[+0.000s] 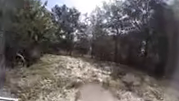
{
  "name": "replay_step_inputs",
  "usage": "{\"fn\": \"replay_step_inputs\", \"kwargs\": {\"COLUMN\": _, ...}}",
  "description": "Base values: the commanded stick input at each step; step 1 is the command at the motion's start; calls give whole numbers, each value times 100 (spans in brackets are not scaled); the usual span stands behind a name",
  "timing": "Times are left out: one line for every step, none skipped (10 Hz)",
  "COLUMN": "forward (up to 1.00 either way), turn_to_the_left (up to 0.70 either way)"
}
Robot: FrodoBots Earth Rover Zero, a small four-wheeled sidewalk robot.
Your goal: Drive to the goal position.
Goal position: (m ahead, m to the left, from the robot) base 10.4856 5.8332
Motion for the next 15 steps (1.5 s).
{"fn": "replay_step_inputs", "kwargs": {"forward": 70, "turn_to_the_left": 0}}
{"fn": "replay_step_inputs", "kwargs": {"forward": 70, "turn_to_the_left": 0}}
{"fn": "replay_step_inputs", "kwargs": {"forward": 70, "turn_to_the_left": 0}}
{"fn": "replay_step_inputs", "kwargs": {"forward": 70, "turn_to_the_left": 0}}
{"fn": "replay_step_inputs", "kwargs": {"forward": 70, "turn_to_the_left": 0}}
{"fn": "replay_step_inputs", "kwargs": {"forward": 70, "turn_to_the_left": 0}}
{"fn": "replay_step_inputs", "kwargs": {"forward": 70, "turn_to_the_left": 0}}
{"fn": "replay_step_inputs", "kwargs": {"forward": 70, "turn_to_the_left": 0}}
{"fn": "replay_step_inputs", "kwargs": {"forward": 70, "turn_to_the_left": 0}}
{"fn": "replay_step_inputs", "kwargs": {"forward": 70, "turn_to_the_left": 0}}
{"fn": "replay_step_inputs", "kwargs": {"forward": 70, "turn_to_the_left": 0}}
{"fn": "replay_step_inputs", "kwargs": {"forward": 70, "turn_to_the_left": 0}}
{"fn": "replay_step_inputs", "kwargs": {"forward": 70, "turn_to_the_left": 0}}
{"fn": "replay_step_inputs", "kwargs": {"forward": 70, "turn_to_the_left": 0}}
{"fn": "replay_step_inputs", "kwargs": {"forward": 70, "turn_to_the_left": 0}}
